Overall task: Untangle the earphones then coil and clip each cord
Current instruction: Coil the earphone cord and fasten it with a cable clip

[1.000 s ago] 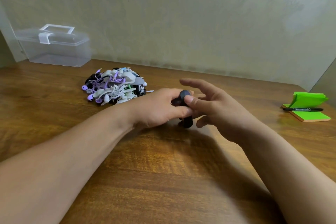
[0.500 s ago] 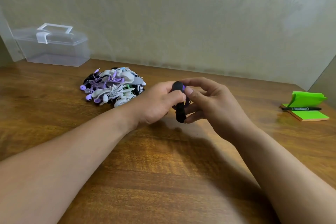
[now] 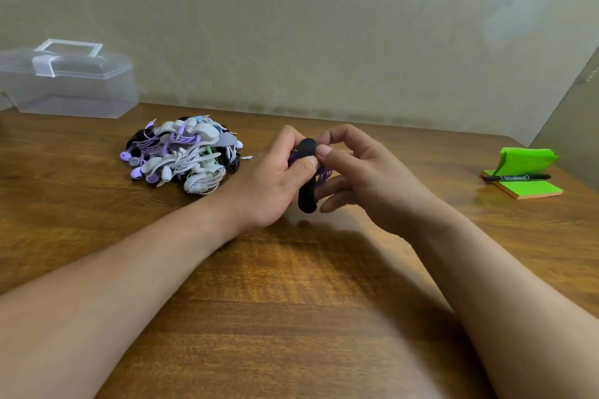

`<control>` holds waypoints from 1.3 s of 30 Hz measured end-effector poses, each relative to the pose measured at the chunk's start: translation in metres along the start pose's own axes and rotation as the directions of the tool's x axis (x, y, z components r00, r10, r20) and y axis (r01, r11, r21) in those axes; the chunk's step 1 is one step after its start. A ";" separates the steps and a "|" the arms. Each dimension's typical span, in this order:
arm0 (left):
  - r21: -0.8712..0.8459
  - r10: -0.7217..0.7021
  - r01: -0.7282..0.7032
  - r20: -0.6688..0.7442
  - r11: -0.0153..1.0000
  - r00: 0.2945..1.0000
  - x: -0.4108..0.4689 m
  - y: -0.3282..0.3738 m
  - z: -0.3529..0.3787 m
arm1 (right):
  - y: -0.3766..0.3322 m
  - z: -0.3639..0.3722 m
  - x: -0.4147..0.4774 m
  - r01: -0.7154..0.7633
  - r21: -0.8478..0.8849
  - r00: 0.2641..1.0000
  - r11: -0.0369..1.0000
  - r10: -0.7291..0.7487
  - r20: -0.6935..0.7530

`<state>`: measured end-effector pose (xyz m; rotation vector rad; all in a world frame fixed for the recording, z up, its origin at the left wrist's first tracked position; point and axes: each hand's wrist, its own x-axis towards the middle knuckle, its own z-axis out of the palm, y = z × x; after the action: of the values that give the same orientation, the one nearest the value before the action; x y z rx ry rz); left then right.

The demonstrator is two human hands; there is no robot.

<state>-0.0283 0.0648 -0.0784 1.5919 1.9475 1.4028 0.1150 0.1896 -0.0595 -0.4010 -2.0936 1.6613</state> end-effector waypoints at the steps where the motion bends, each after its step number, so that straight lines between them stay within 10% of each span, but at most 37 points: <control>1: 0.007 0.005 -0.005 -0.007 1.000 1.000 0.000 0.001 0.000 | 0.000 0.000 0.000 -0.003 0.007 1.000 1.000 0.003 -0.013; 20: -0.437 -0.218 0.129 -0.160 0.890 0.963 0.007 -0.004 0.015 | 0.008 -0.005 0.004 0.113 -0.305 0.993 0.946 -0.115 0.011; 25: -0.484 -0.235 0.142 -0.137 0.864 0.962 0.007 -0.006 0.014 | 0.012 -0.002 0.007 0.042 -0.155 0.998 0.987 -0.050 -0.046; 39: -0.097 -0.018 -0.001 -0.197 0.995 0.980 -0.002 0.003 0.009 | 0.005 0.000 0.003 -0.026 -0.040 0.999 0.999 0.024 -0.044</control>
<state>-0.0196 0.0673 -0.0809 1.4485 1.9556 1.6823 0.1117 0.1922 -0.0639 -0.4740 -2.1014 1.6116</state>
